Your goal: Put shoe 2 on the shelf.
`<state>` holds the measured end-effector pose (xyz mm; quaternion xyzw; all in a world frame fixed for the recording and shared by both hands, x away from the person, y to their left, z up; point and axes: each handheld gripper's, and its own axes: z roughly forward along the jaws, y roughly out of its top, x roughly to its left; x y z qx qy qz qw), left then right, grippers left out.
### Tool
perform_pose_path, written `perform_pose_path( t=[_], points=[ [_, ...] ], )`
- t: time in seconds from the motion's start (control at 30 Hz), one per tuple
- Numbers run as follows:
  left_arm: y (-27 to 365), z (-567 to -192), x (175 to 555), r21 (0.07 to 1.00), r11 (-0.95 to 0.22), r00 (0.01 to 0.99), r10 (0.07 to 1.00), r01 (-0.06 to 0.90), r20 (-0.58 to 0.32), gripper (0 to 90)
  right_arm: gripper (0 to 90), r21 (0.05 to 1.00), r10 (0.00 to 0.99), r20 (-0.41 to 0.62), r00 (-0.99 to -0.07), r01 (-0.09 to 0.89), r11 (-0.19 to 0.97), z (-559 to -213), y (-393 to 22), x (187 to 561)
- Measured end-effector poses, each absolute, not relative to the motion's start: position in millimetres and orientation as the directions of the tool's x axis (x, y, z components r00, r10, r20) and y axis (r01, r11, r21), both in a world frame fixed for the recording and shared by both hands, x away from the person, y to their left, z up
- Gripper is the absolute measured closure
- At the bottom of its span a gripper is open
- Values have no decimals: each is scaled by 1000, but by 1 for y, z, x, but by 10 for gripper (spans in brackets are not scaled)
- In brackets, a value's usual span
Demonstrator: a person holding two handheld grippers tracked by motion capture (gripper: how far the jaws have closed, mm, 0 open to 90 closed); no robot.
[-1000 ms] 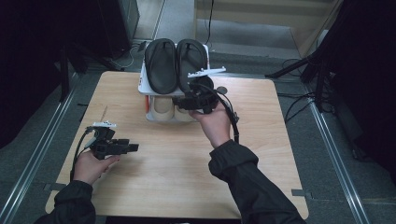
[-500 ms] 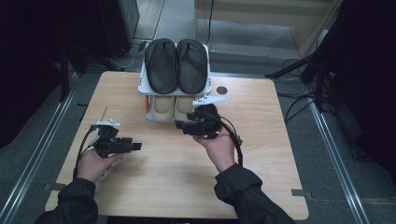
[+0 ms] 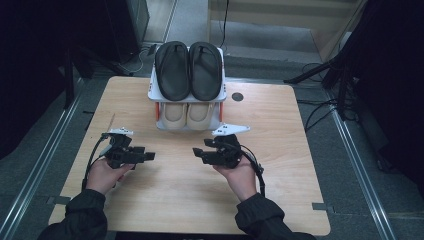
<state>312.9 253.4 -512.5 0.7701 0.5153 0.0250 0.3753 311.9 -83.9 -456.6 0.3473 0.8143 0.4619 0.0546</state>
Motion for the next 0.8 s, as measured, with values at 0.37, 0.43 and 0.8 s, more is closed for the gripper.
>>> perform_pose_path(
  t=[0.37,0.43,0.8],
  points=[
    [249,-513,312,606,-193,475,809,772,-347,379,472,771,657,247,-713,555,312,-485,-119,307],
    [249,-512,311,606,-199,479,808,770,-343,373,480,787,671,226,-706,539,302,-488,-126,306],
    [244,-512,311,609,-218,494,804,763,-331,360,480,767,713,157,-684,539,348,-499,-145,317]
  ],
)
